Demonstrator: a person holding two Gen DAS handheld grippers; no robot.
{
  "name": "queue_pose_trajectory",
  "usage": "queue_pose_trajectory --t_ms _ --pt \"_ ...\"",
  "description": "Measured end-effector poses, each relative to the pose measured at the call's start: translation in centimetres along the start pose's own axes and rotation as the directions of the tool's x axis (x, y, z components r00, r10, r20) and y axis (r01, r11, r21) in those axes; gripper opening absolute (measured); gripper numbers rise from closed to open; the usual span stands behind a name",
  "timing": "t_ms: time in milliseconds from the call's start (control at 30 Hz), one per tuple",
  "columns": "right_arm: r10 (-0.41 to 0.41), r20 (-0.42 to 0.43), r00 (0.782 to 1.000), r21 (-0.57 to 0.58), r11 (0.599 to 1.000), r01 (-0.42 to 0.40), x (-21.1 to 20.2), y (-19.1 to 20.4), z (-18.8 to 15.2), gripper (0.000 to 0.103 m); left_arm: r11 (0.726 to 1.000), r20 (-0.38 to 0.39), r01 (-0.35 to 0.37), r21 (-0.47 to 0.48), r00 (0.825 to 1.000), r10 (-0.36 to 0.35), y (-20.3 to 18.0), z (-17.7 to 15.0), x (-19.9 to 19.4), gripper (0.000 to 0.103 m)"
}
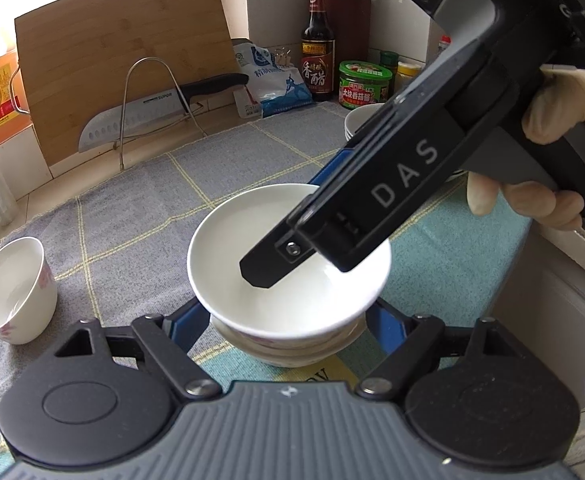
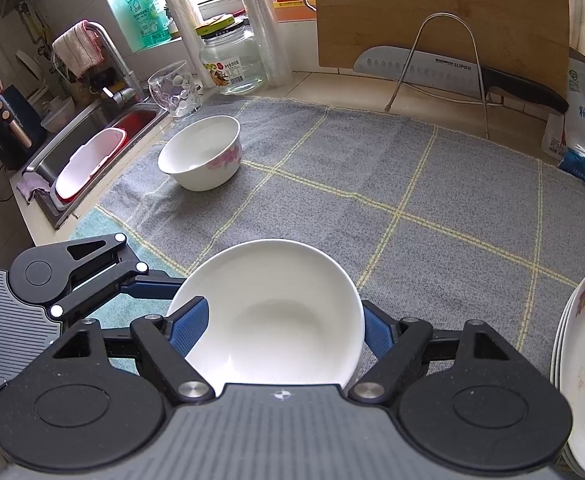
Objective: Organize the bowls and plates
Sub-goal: 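Lower the white bowl into the pink-flower bowl with the right tool, then open the right tool and lift it off the nested bowls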
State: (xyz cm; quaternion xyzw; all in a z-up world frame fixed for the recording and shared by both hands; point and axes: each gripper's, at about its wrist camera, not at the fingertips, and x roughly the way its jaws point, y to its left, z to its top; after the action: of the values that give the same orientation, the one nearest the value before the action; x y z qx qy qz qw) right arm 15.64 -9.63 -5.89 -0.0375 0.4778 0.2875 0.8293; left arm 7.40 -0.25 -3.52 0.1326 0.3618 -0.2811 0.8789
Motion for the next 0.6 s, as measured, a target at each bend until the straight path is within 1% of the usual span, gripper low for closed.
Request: queue_pose_trajectory --t_ms 267,500,600 --pt "-0.002 -0.002 1.000 0.006 1.000 0.002 0.22 -0.09 -0.17 0.085 1.000 -0.003 0.007 -0.001 1.000 -0.007 -0.02 0.03 0.20 0.085" --pt "-0.001 -0.001 1.000 0.005 1.000 0.001 0.32 -0.08 -0.26 0.085 1.000 -0.004 0.017 -0.013 1.000 -0.017 0.28 0.00 0.39 0.088" --pt "-0.011 -0.001 1.000 0.007 1.000 0.011 0.36 -0.13 -0.33 0.086 1.000 -0.001 0.017 -0.009 1.000 -0.017 0.42 -0.05 0.54 0.092"
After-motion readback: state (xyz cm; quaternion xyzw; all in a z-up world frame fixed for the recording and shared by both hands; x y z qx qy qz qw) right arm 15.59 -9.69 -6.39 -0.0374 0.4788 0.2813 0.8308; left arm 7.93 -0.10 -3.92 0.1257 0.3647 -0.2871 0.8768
